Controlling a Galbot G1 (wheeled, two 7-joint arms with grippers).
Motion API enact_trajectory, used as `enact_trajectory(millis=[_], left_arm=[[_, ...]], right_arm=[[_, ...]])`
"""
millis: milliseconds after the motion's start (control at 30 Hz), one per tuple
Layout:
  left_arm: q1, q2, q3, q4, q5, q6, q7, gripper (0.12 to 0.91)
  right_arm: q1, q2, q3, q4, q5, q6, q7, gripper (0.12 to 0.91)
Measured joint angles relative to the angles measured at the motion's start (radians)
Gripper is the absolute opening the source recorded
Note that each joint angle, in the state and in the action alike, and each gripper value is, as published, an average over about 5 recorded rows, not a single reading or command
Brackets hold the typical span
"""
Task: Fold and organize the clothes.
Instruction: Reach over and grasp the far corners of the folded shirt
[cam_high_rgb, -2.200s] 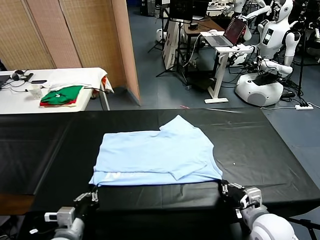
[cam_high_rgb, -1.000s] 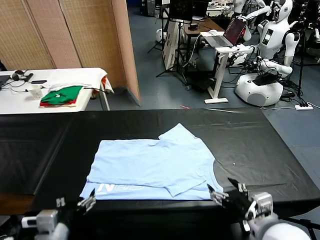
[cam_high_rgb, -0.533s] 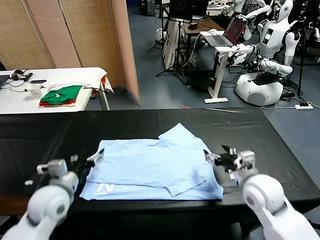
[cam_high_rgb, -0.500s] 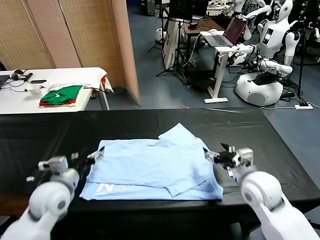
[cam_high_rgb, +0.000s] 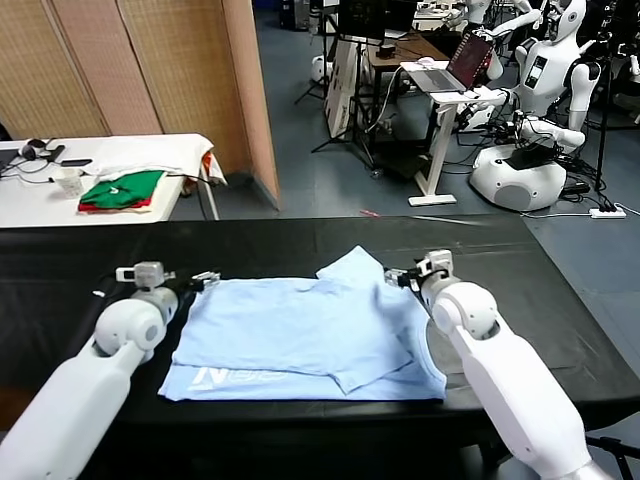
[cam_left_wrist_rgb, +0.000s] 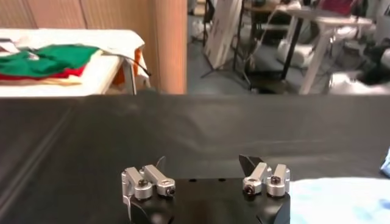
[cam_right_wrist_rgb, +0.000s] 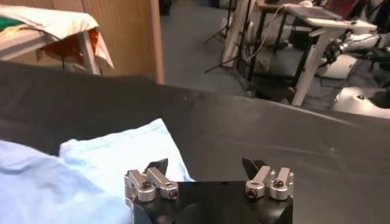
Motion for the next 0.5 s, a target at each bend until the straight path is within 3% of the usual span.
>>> enact_trajectory(millis=[367,500], left_arm=[[-0.008,-0.008,0.008,0.049,-0.003,0.005,0.022,0.907],[-0.005,-0.01,0.013,0.051,0.001,0.005,0.032,0.906]], right_arm=[[0.045,0.041,-0.028,-0.094,-0.01,0.009,-0.005,0.906],[0.049,0.048,-0.029,-0.115,-0.012,0.009,-0.006,0.864]])
